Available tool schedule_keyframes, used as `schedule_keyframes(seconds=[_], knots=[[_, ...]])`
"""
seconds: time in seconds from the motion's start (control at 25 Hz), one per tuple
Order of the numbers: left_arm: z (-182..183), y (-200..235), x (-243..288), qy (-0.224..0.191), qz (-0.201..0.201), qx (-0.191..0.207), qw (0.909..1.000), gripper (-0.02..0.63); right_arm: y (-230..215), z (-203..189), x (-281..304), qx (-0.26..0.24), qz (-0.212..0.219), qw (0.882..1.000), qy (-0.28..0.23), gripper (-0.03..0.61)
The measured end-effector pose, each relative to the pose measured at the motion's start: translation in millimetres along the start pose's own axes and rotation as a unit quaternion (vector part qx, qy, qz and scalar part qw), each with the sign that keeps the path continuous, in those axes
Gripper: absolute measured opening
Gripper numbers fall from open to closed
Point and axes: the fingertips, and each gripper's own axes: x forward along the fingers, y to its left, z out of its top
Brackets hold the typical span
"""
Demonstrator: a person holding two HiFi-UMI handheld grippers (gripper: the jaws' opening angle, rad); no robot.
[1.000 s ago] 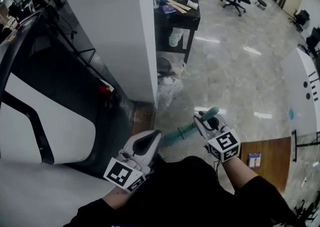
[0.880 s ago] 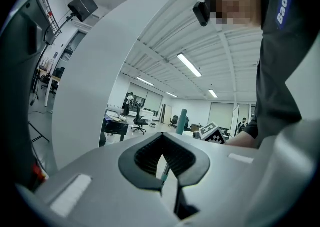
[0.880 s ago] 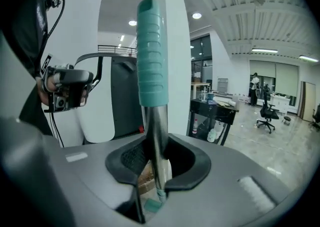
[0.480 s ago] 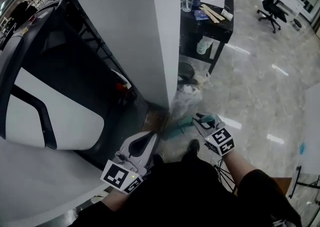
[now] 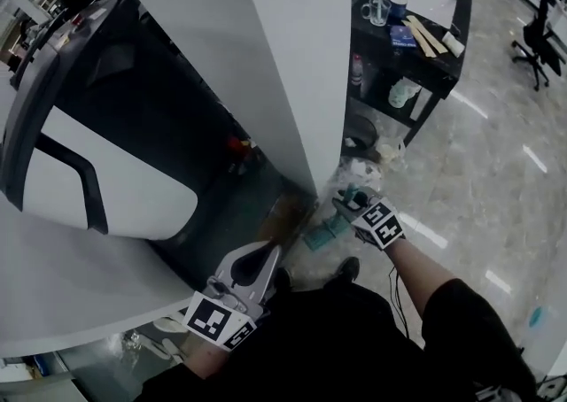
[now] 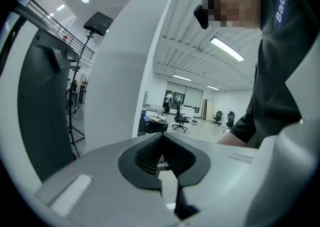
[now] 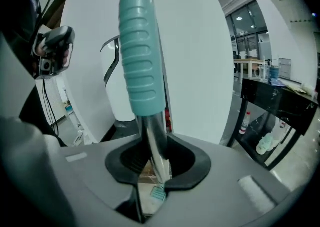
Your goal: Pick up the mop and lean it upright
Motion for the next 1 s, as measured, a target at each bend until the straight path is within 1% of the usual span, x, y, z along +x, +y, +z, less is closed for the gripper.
schedule_keyframes(seconds=[0.12,0.36,0.56,0.76,0.84,0.88,0.92,0.96,1.0], knots=[[-3,3,0,0.01,0.024,-0.007,0.9996,0.02,-14,22,32,-0.011,0.012,1.0,0.011,0.095],[-1,8,-9,0.006,0.053,-0.003,0.9986,0.02,-36,47,77,-0.032,0.006,0.997,0.073,0.095],[2,16,-19,-0.001,0.072,-0.002,0.9974,0.02,-34,54,87,-0.061,0.005,0.994,0.095,0.097],[0,24,-30,-0.006,0.083,-0.01,0.9965,0.02,-32,50,90,-0.088,0.002,0.989,0.119,0.101],[0,27,-34,-0.01,0.086,-0.013,0.9962,0.02,-32,49,90,-0.106,-0.002,0.986,0.127,0.106],[0,29,-36,-0.011,0.088,-0.015,0.996,0.02,-31,48,90,-0.117,-0.004,0.984,0.134,0.119],[0,31,-38,-0.011,0.089,-0.017,0.9958,0.02,-31,46,91,-0.126,-0.005,0.982,0.143,0.195],[-1,32,-40,-0.011,0.09,-0.018,0.9957,0.02,-31,42,92,-0.13,-0.008,0.98,0.152,0.245],[-2,34,-43,-0.01,0.092,-0.02,0.9955,0.02,-32,39,92,-0.13,-0.014,0.979,0.157,0.249]])
